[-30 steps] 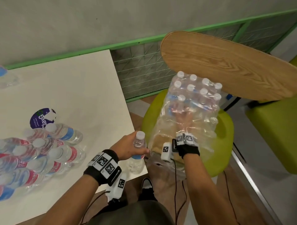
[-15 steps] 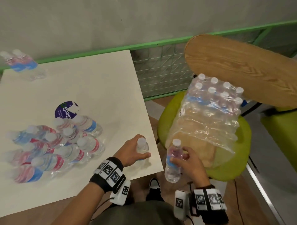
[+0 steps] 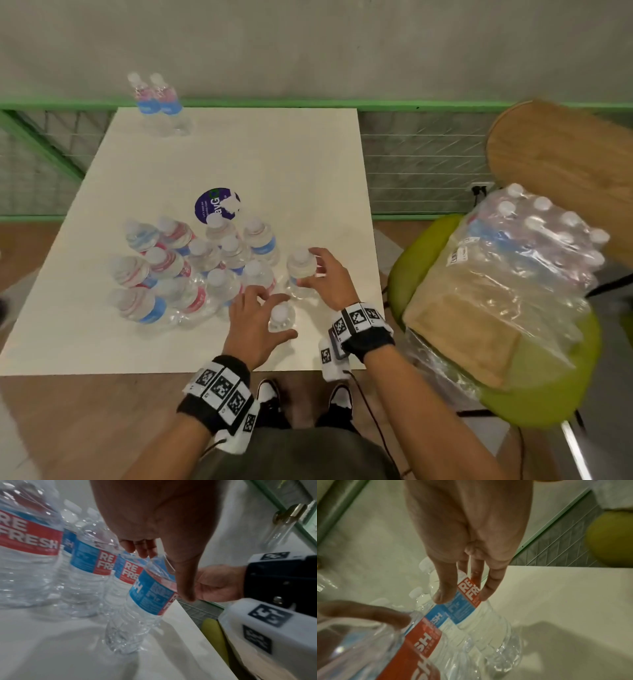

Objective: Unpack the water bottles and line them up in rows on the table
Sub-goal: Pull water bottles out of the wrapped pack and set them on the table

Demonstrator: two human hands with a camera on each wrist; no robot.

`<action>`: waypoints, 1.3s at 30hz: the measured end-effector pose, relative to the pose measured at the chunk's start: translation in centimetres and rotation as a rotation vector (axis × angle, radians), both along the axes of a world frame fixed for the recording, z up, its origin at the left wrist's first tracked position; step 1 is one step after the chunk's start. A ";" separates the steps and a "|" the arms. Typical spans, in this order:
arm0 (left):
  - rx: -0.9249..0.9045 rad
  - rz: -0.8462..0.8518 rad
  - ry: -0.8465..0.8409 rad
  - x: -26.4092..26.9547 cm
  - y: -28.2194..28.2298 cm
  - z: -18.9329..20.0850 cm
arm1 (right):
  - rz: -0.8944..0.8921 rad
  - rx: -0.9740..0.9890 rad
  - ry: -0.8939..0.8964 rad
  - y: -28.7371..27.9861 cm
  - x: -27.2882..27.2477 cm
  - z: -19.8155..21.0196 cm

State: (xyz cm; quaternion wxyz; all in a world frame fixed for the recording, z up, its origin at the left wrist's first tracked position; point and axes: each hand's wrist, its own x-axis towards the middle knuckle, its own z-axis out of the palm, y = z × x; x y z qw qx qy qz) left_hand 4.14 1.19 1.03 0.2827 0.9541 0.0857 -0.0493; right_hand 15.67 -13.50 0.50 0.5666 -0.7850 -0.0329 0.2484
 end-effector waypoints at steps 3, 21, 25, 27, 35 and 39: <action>-0.078 0.111 -0.022 -0.2 1.2 0.3 | 0.009 0.005 -0.022 2.1 1.0 -0.1; 0.003 0.111 -0.085 -0.7 2.4 0.3 | 0.066 -0.003 -0.039 3.6 1.4 -1.1; 0.021 0.109 -0.059 -0.5 2.5 0.9 | 0.088 -0.025 0.014 2.5 1.2 -0.9; 0.060 0.096 -0.075 -0.4 2.4 1.3 | 0.093 -0.001 0.024 1.3 0.4 0.0; 0.021 -0.203 -0.361 2.5 -4.6 4.4 | 0.077 0.165 0.284 -11.9 -6.5 2.0; -0.165 -0.606 -0.077 5.7 -12.5 4.5 | -0.347 0.019 0.309 -21.8 -5.6 0.4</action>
